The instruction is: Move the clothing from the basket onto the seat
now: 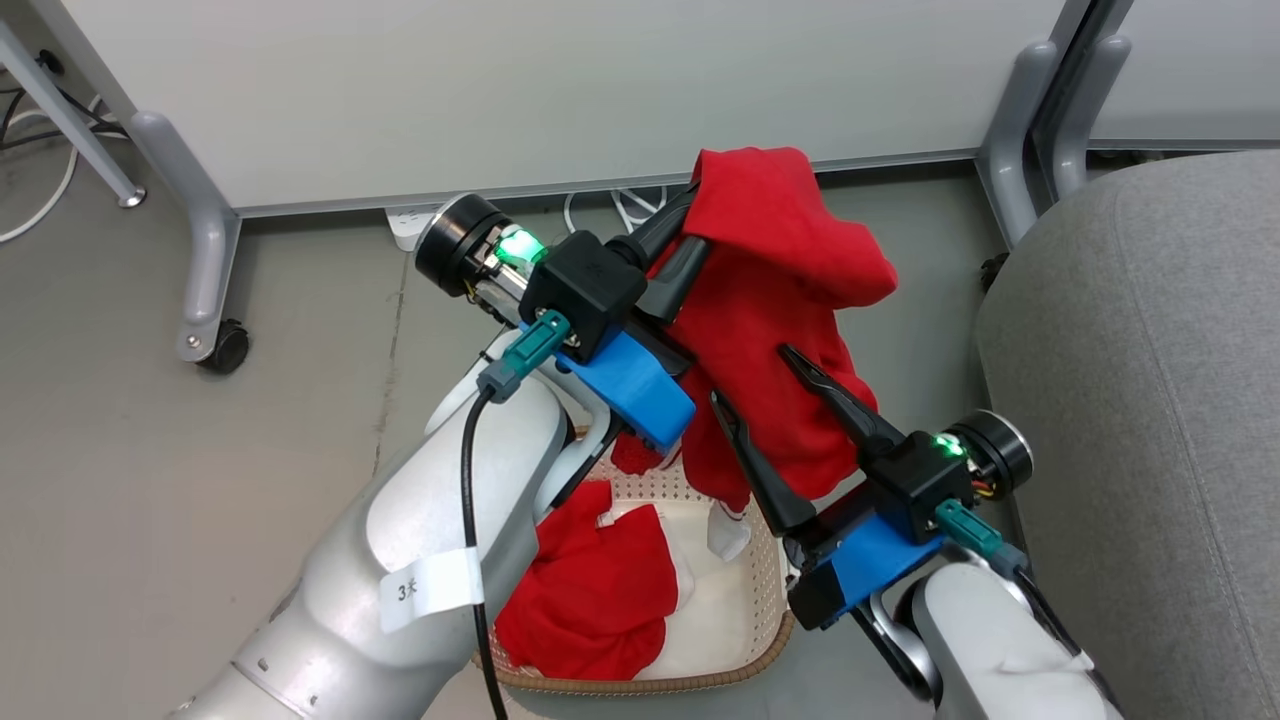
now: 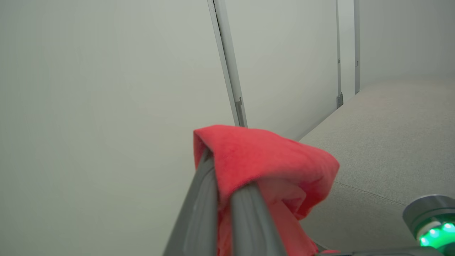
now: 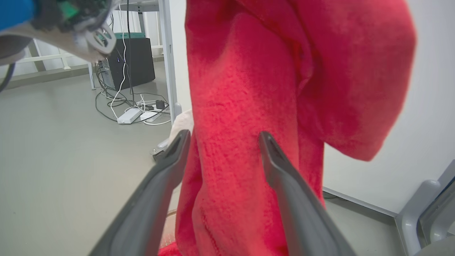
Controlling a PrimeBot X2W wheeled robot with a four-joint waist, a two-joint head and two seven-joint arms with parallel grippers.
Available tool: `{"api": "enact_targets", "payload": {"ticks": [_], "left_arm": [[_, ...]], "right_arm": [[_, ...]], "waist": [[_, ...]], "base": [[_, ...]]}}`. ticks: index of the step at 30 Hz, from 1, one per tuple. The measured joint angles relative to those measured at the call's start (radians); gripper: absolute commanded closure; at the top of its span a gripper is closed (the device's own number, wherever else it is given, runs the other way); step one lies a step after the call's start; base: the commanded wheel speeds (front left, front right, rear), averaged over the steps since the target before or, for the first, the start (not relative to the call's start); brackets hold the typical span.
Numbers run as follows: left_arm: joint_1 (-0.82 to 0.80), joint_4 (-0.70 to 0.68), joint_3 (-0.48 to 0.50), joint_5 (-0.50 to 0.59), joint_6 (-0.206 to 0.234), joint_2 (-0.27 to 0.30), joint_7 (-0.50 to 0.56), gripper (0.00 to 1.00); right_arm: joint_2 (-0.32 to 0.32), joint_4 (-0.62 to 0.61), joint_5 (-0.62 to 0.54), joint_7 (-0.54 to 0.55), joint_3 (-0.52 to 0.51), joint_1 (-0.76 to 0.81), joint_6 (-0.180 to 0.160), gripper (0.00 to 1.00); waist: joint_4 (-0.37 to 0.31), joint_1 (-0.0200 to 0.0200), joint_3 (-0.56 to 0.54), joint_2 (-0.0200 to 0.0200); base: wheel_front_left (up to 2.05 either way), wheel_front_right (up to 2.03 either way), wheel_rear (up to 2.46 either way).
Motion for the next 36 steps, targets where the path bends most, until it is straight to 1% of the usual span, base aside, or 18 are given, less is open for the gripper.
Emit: {"api": "enact_targets", "payload": {"ticks": [12,21,30,36], "left_arm": [[-0.032,0.000,-0.018,-0.006,0.000,-0.016,0.000,1.00],[-0.048,0.001,-0.035,-0.008,0.000,-0.026,0.000,1.00],[-0.068,-0.004,-0.046,-0.016,0.000,-0.034,0.000,1.00],[-0.070,-0.006,-0.053,-0.019,0.000,-0.036,0.000,1.00]], "right_arm": [[0.015,0.125,-0.123,0.000,-0.021,-0.121,0.000,0.00],[0.017,0.153,-0.133,0.000,-0.034,-0.186,0.000,0.00],[0.018,0.255,-0.182,0.000,-0.043,-0.235,0.000,0.00],[0.017,0.278,-0.175,0.000,-0.053,-0.250,0.000,0.00]], "waist": [[0.020,0.0000,0.029,0.0000],[0.035,0.0001,0.050,0.0000],[0.047,0.0001,0.065,0.0000],[0.053,0.0001,0.066,-0.0001]], "base": [[0.00,0.00,0.00],[0.00,0.00,0.00],[0.00,0.00,0.00],[0.00,0.00,0.00]]}}
